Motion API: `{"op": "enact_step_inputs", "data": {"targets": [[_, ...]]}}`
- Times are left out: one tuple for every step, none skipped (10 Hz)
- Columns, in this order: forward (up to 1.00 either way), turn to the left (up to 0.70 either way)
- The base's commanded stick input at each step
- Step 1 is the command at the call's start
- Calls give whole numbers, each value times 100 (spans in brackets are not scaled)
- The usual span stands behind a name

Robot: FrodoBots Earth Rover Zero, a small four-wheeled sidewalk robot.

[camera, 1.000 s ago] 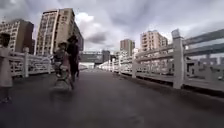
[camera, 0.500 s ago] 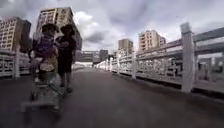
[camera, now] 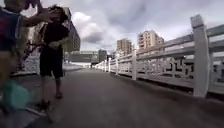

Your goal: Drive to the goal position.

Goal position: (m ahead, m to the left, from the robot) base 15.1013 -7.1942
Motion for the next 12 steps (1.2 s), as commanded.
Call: {"op": "enact_step_inputs", "data": {"targets": [[70,0],[70,0],[70,0],[70,0],[70,0],[70,0],[70,0],[70,0],[70,0],[70,0],[70,0],[70,0]]}}
